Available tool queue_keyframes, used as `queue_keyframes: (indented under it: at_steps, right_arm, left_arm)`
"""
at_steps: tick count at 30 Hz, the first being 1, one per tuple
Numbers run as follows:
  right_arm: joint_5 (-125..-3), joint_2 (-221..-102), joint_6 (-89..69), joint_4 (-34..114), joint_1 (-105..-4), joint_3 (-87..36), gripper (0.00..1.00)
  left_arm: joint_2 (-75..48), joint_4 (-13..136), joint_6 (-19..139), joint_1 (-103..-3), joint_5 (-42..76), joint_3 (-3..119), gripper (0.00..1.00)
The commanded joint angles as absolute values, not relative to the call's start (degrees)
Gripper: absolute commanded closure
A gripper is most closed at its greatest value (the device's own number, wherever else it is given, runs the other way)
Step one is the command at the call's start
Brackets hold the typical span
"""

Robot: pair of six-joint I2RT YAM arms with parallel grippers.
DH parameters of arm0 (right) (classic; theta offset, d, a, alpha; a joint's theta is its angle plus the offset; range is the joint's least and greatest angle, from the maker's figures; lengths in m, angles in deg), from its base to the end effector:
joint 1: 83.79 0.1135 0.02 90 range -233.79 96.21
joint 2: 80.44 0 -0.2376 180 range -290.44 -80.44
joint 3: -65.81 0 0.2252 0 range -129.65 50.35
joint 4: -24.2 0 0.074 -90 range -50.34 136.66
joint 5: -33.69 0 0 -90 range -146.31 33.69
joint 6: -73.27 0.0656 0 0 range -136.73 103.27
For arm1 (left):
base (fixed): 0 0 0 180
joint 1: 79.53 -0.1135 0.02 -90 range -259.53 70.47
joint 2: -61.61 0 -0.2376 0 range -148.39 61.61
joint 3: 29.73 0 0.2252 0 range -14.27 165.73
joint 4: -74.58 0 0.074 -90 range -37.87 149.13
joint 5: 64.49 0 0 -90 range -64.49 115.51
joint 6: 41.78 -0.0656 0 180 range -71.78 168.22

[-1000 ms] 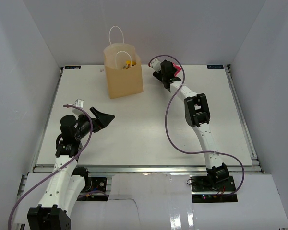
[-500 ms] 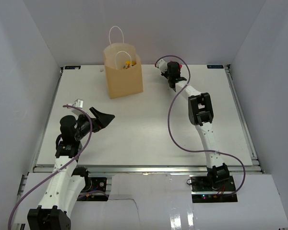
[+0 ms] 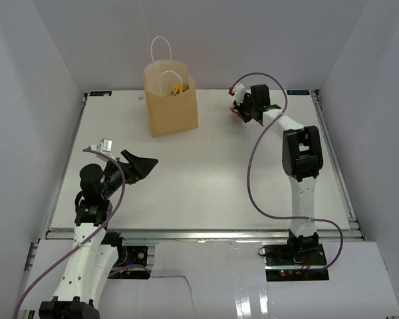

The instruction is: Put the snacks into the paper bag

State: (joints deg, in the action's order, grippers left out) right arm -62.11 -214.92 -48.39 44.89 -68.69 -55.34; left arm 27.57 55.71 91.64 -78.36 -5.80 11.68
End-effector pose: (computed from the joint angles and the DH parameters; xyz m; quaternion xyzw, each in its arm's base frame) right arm 0.5013 0.1421 0.1532 -0.3718 0.8001 -0.0233 0.4703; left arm 0.1732 -0.0376 0.2495 -0.1095 0.7571 -0.4245 0.4844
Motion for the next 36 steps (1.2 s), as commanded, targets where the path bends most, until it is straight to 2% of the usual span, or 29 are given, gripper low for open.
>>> queue_keyframes:
  at_steps: [1, 7, 11, 14, 17, 18, 19, 22, 24, 27, 30, 34, 36]
  right_arm:
    - [-85.07, -201.93, -42.31, 44.66, -72.0, -48.46, 0.92]
    - [-105.22, -186.19, -39.31, 44.93, -73.68, -31.43, 0.92]
    - [-111.24, -175.57, -42.91, 49.92, -72.28, -22.0, 0.92]
    - [-107.4, -169.5, -46.7, 53.54, -68.51, -16.11, 0.92]
    - [-92.05, -166.67, -43.2, 51.8, -66.04, -12.67, 0.92]
    - [-80.77, -166.66, -39.53, 50.13, -65.68, -12.05, 0.87]
    - [-75.44, -167.27, -38.1, 50.46, -65.42, -11.87, 0.63]
    - [-57.14, -174.01, -31.18, 56.25, -65.15, -14.85, 0.41]
    - [-47.05, -176.32, -26.77, 58.63, -65.85, -16.97, 0.33]
    - [-49.87, -178.44, -19.37, 61.1, -70.06, -18.46, 0.28]
    - [-53.39, -179.49, -17.43, 61.37, -72.53, -19.78, 0.04]
    - [-56.04, -182.47, -17.95, 61.37, -73.68, -21.8, 0.03]
    - [-61.46, -183.79, -18.48, 60.84, -74.47, -22.85, 0.03]
  left_arm:
    - [28.04, 55.88, 93.66, -78.73, -6.48, 12.27, 0.02]
    - [19.62, 55.97, 109.9, -78.65, -7.35, 11.48, 0.02]
    - [11.27, 57.02, 114.14, -75.06, -9.03, 13.4, 0.02]
    - [7.4, 61.3, 115.37, -69.52, -5.95, 15.08, 0.02]
    - [2.13, 62.73, 116.43, -64.69, -5.07, 16.75, 0.02]
    - [-0.15, 62.82, 116.17, -62.41, -4.2, 17.19, 0.02]
    - [-1.13, 62.91, 116.08, -61.43, -3.76, 17.54, 0.02]
    - [-3.68, 63.26, 115.9, -58.52, -2.7, 18.16, 0.02]
    - [-4.21, 63.26, 115.46, -57.12, -2.26, 18.25, 0.02]
    - [-3.78, 63.26, 115.29, -56.41, -1.82, 17.72, 0.02]
    - [-2.2, 63.18, 115.37, -56.24, -1.56, 16.67, 0.02]
    - [-0.35, 63.26, 115.81, -56.23, -0.77, 15.17, 0.02]
    - [0.27, 63.18, 115.9, -56.23, -0.77, 14.91, 0.02]
